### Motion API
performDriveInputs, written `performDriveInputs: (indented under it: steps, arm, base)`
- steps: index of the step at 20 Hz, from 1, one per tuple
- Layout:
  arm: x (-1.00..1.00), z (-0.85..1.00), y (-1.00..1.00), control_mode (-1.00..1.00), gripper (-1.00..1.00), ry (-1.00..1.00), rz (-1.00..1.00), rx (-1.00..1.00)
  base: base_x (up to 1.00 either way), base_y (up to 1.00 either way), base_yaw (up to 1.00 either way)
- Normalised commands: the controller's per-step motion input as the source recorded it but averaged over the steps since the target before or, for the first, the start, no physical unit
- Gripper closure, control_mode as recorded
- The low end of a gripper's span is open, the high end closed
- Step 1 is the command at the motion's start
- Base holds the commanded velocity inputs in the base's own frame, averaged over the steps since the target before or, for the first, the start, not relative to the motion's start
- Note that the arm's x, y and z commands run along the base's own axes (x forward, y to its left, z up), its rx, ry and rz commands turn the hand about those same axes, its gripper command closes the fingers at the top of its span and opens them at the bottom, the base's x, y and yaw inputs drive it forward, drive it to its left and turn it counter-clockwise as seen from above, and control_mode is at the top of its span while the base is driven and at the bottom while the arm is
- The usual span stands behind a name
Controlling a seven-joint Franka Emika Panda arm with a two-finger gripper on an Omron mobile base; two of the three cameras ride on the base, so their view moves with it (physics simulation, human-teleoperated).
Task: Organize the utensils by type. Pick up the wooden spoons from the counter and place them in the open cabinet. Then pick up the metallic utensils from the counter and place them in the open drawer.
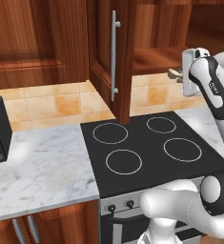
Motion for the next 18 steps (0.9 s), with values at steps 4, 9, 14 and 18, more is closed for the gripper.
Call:
performDriveInputs:
  steps: [4, 9, 14, 18]
  arm:
    - [0.58, 0.36, 0.23, -1.0, 1.0, -0.04, 0.17, -0.28]
    - [0.74, 0.23, 0.21, -1.0, 1.0, 0.01, 0.09, -0.25]
    - [0.66, 0.34, 0.13, -1.0, 1.0, 0.01, 0.04, -0.2]
    - [0.47, 0.17, 0.19, -1.0, 1.0, -0.05, 0.02, -0.14]
  base:
    - [0.0, 0.0, 0.0]
    - [0.0, 0.0, 0.0]
    - [0.0, 0.0, 0.0]
    - [0.0, 0.0, 0.0]
